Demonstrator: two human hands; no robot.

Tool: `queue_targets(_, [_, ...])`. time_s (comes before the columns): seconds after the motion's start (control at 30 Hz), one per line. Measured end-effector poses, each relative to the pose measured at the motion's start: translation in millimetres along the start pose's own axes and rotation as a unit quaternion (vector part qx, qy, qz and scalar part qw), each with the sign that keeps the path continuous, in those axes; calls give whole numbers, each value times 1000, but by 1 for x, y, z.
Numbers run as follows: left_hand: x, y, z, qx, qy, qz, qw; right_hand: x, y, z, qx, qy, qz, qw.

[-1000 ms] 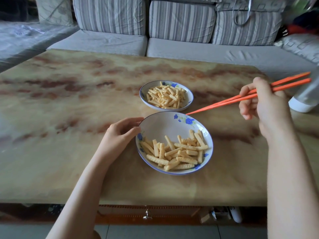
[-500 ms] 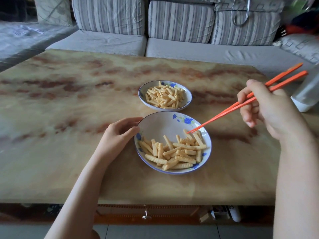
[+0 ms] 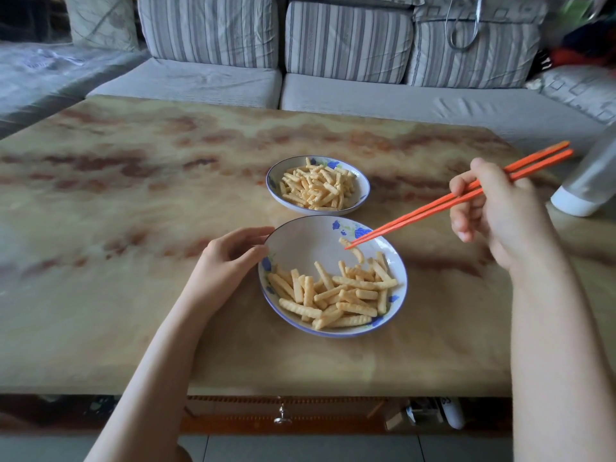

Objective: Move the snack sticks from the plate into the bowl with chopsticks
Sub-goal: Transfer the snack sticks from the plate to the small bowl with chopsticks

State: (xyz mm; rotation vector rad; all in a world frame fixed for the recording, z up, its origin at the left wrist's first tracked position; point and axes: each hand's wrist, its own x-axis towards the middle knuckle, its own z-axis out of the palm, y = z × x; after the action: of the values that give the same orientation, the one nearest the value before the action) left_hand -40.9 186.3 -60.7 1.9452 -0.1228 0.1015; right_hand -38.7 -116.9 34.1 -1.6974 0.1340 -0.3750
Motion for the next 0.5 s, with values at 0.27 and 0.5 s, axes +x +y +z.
queue_targets(0.27, [0,1,0,-3,3,-2,1000,5,7,20,144,100,-30,984])
queue_targets(0.5, [-1,2,0,-4,2,-5,1000,10,23,40,146,171,-25,974])
